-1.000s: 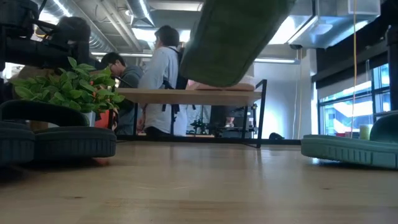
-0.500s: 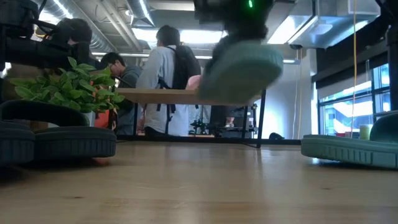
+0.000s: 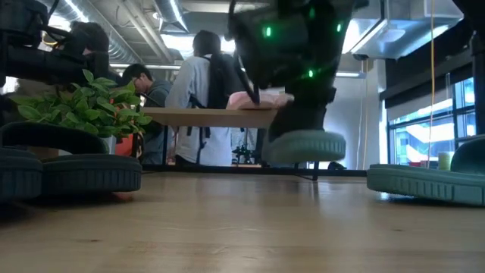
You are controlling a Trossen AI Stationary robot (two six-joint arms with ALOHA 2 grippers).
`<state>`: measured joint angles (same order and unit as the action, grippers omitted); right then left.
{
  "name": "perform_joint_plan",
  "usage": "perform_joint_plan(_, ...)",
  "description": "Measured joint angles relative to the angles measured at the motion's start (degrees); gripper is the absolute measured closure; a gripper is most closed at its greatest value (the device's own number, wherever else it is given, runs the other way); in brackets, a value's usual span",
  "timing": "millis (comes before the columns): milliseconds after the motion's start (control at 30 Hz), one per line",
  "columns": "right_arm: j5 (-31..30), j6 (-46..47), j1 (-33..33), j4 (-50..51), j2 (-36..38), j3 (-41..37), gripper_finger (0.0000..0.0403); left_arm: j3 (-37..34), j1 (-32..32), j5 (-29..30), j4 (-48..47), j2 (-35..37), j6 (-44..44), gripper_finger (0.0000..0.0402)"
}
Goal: Pick and place slides into the shelf
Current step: Put the bottom green slide under the shelf
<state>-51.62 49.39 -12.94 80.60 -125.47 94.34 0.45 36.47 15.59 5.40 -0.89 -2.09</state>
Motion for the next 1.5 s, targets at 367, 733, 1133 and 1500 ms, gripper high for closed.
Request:
perform_joint_plan(367, -1.2, -1.9, 3.8, -8.0, 0.0, -6.7, 0.0385, 0.0, 0.0, 0.0, -0.3, 0.0, 0.1, 0.0401)
perform_joint_plan(733, -1.3, -9.3, 5.6, -16.1, 0.0, -8.5, 0.0369, 0.0, 0.0, 0.0, -0.5, 0.0, 0.2, 0.0401)
perform_joint_plan(1133, -1.0, -10.8, 5.9, -16.1, 0.0, -8.5, 0.0352, 0.0, 0.0, 0.0, -2.4, 0.0, 0.2, 0.0401)
perform_joint_plan(1500, -0.7, -10.8, 5.9, -16.0, 0.0, -8.5, 0.0280, 0.0, 0.0, 0.0, -2.4, 0.0, 0.1, 0.0401)
